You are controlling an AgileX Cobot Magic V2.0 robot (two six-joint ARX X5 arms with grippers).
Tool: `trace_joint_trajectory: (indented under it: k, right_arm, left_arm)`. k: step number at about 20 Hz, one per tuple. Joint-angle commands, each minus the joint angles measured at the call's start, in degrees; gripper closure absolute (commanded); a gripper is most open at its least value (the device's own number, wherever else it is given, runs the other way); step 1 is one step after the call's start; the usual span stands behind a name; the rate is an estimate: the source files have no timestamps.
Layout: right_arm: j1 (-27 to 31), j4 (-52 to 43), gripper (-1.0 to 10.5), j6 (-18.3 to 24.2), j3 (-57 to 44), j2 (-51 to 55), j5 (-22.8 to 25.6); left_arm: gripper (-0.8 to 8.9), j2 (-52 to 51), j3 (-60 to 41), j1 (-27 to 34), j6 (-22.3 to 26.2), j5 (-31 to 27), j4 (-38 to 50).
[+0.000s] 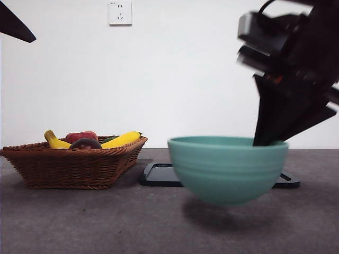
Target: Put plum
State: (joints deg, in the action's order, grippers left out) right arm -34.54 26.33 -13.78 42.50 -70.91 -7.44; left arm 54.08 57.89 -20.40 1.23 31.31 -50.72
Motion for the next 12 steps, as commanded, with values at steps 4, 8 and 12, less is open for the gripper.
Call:
trace_joint_trajectory:
  k: [4,8,12]
  right_arm:
    - [-0.85,-4.46,9.4,-0.81,0.24,-6.32,0.22]
    - [-0.96,-5.09,9.3,-0.87,0.24,-6.95,0.44]
    - [-0.96,-5.09,7.4,-1.95,0.24,-6.95,1.31]
  left_arm:
    - [3.80,0.31,1.01,-0.24,1.09,0.20,0.55]
    - [3.80,0.31,1.01,-0.24,1.11,0.20,0.57]
    - [3.80,0.31,1.01,-0.24,1.11,0.20,0.57]
